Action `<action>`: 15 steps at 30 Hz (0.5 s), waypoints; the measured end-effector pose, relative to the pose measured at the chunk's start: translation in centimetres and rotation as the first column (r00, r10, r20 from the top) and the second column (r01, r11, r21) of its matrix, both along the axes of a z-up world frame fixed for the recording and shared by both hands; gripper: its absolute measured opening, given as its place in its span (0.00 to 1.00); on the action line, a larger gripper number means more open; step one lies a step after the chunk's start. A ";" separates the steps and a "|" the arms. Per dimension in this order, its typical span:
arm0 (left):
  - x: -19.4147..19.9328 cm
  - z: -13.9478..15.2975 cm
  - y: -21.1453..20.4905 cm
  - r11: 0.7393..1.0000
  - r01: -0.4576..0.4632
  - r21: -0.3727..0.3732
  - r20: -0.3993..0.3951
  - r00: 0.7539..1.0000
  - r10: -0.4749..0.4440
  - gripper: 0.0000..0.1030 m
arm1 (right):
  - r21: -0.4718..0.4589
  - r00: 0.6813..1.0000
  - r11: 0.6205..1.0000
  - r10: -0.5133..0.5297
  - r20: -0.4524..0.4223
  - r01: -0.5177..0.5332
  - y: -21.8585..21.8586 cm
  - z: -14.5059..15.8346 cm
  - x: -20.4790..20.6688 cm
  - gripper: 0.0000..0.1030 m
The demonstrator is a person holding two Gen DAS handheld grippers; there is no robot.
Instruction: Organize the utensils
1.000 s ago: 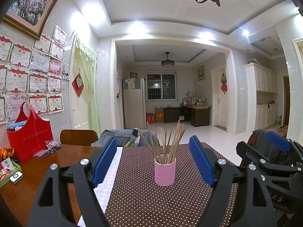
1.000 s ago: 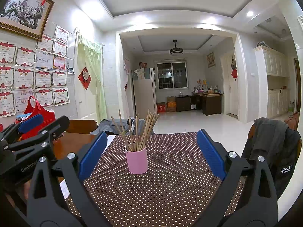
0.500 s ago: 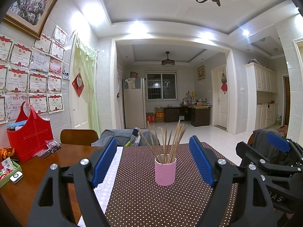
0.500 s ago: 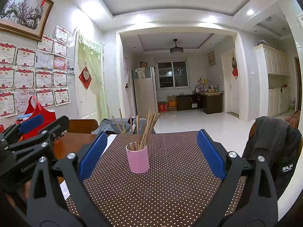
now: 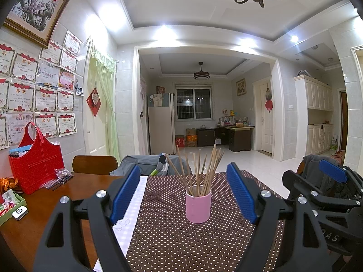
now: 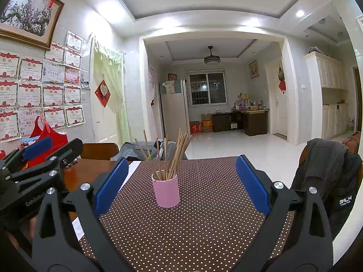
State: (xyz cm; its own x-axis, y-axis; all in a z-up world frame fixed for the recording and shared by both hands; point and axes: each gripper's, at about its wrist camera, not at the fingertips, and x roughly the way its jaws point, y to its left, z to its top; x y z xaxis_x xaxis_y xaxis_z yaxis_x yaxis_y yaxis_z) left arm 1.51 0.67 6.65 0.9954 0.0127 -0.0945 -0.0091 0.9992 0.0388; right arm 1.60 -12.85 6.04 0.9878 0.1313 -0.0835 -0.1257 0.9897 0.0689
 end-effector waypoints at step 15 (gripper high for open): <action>0.0 0.0 0.0 1.000 0.000 0.000 -0.001 1.000 0.000 0.75 | 0.004 1.000 1.000 0.002 -0.005 -0.002 0.4 0.1 -0.3 0.91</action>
